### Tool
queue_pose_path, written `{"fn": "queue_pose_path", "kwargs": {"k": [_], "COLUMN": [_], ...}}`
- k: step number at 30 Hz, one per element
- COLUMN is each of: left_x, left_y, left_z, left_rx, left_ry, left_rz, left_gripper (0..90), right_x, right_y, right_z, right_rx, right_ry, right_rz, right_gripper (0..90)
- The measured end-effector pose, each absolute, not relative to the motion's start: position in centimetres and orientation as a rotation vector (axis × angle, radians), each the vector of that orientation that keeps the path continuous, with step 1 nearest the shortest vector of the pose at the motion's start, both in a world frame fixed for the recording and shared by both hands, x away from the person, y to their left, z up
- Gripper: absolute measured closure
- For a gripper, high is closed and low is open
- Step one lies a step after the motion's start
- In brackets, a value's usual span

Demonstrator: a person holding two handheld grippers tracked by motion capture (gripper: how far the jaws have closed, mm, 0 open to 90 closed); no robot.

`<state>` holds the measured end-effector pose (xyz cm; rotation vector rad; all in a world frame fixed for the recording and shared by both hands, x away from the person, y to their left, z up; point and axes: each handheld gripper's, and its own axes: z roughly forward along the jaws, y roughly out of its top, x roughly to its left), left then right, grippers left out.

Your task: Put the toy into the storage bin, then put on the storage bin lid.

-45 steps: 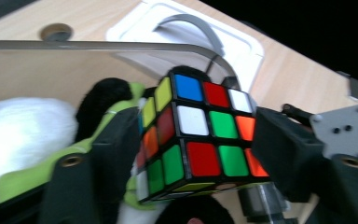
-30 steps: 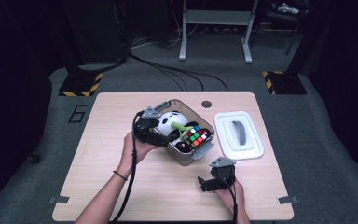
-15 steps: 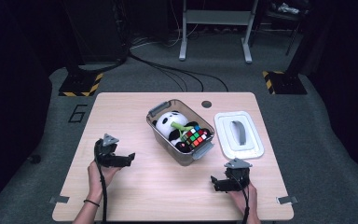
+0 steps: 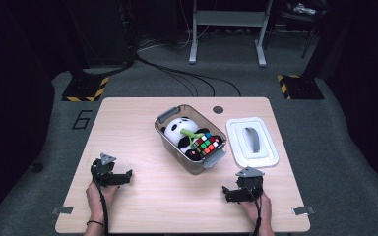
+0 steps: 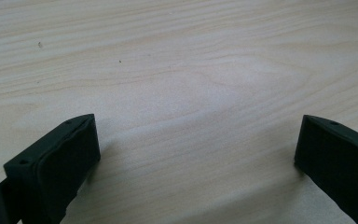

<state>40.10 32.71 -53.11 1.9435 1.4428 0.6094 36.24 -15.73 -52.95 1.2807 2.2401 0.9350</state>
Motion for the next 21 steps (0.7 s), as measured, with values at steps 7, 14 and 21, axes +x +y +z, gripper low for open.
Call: {"fn": "queue_pose_path", "kwargs": {"k": [7,14,21], "left_x": [40.09,40.05,40.09], "left_y": [32.71,32.62,32.52], "left_z": [-53.11,-53.07,-53.12], "left_rx": [1.943,1.946,1.937], "left_ry": [1.443,1.450,1.448], "left_rz": [0.609,0.608,0.610], "left_gripper": [0.0,0.0,0.0], "right_x": [36.19,36.25,36.40], "right_y": [-15.70,-15.70,-15.93], "right_z": [-52.95,-52.96,-52.78], "right_rx": [1.289,1.292,1.295], "right_ry": [2.238,2.235,2.249], "right_rz": [0.935,0.940,0.944], "right_gripper": [0.0,0.0,0.0]}}
